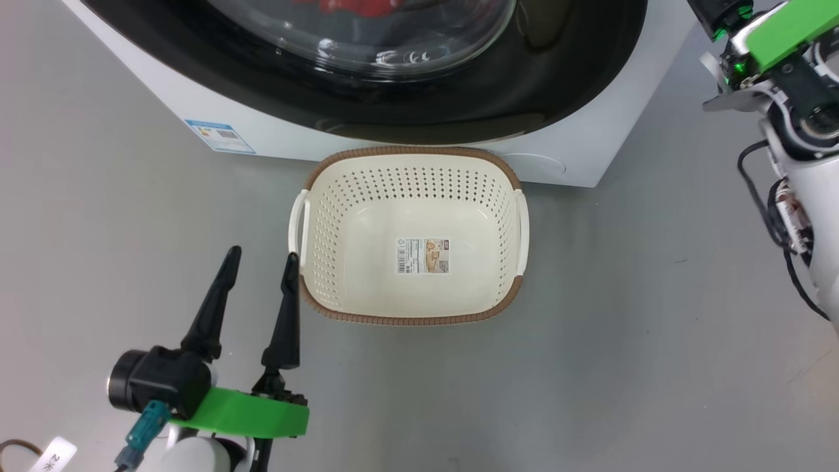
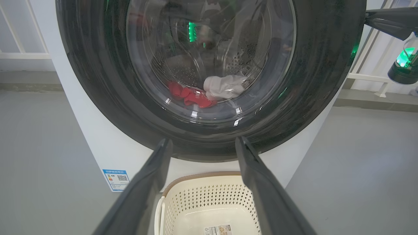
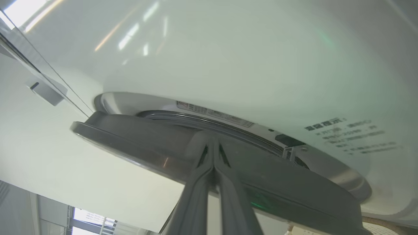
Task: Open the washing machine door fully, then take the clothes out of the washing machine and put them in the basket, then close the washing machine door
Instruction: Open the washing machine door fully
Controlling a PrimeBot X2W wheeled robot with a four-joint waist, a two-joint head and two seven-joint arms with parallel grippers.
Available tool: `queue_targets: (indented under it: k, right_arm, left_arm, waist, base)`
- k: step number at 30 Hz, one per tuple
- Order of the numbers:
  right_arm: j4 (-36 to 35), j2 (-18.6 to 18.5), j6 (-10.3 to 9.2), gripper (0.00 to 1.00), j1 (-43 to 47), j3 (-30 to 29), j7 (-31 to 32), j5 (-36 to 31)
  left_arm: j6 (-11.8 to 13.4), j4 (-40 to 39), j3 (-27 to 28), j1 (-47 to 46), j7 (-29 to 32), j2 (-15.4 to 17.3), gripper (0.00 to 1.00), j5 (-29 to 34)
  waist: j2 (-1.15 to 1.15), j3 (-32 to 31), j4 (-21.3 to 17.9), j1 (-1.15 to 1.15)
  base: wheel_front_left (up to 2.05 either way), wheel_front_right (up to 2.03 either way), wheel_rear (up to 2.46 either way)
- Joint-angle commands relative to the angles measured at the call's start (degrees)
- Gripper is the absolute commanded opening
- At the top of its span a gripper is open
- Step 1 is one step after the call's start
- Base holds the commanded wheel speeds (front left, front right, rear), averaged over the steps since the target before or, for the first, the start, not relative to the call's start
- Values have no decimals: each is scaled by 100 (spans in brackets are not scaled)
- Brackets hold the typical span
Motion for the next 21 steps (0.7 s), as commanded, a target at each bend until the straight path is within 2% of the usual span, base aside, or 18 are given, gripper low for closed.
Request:
queue_targets:
  k: [1, 11, 21]
  right_arm:
    - [-43, 19, -5, 0, -124, -37, 247, 188]
    - [665, 73, -5, 0, -552, -206, 1477, 749]
    - [1168, 192, -5, 0, -1019, -304, 2320, 995]
  left_arm:
    - [27, -123, 147, -155, -47, 98, 100, -15]
    - [12, -144, 47, -220, -47, 98, 100, -26]
    - [59, -183, -67, -308, -47, 98, 100, -85]
  waist:
    - [0, 11, 10, 0]
    - [0, 150, 92, 0]
    - [0, 326, 162, 0]
  base:
    - [0, 0, 0]
    - [0, 0, 0]
    - [0, 0, 0]
